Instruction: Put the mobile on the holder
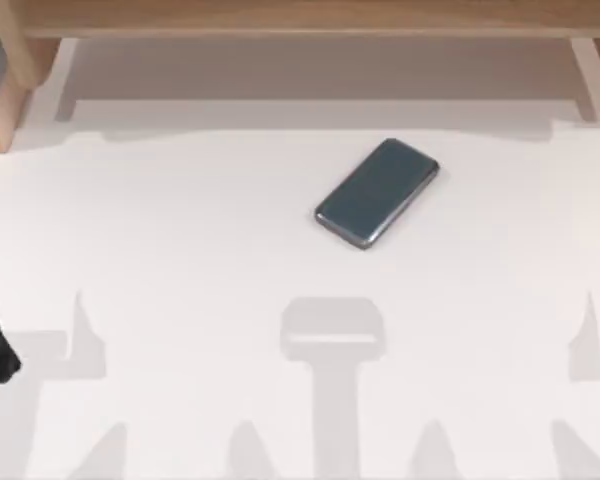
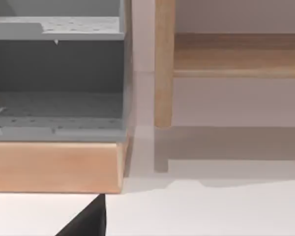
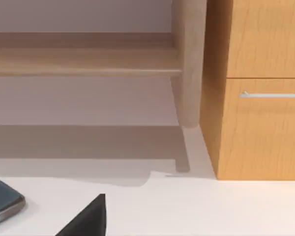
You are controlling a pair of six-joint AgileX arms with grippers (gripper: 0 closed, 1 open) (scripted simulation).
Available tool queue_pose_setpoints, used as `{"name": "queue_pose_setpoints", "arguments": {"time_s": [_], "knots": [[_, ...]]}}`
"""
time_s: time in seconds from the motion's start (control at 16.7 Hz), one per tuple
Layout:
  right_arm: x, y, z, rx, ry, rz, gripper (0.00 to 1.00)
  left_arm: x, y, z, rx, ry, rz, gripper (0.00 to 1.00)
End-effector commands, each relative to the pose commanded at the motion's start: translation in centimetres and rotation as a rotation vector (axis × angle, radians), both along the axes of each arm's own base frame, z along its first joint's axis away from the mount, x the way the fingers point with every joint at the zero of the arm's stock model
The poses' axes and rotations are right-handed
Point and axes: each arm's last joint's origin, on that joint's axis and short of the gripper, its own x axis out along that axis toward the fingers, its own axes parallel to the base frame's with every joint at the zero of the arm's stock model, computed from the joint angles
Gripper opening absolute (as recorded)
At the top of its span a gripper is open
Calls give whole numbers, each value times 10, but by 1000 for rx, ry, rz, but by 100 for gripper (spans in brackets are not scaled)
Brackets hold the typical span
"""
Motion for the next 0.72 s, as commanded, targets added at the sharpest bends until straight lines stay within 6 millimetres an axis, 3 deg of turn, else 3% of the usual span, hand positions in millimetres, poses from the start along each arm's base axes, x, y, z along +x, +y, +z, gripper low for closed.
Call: {"name": "queue_pose_setpoints", "arguments": {"time_s": [0.3, 0.48, 0.72], "knots": [[-1, 2, 12, 21, 10, 14, 100, 0, 0, 0, 0, 0, 0, 100], [0, 6, 42, 77, 52, 47, 100, 0, 0, 0, 0, 0, 0, 100], [13, 16, 102, 188, 171, 94, 100, 0, 0, 0, 0, 0, 0, 100]]}}
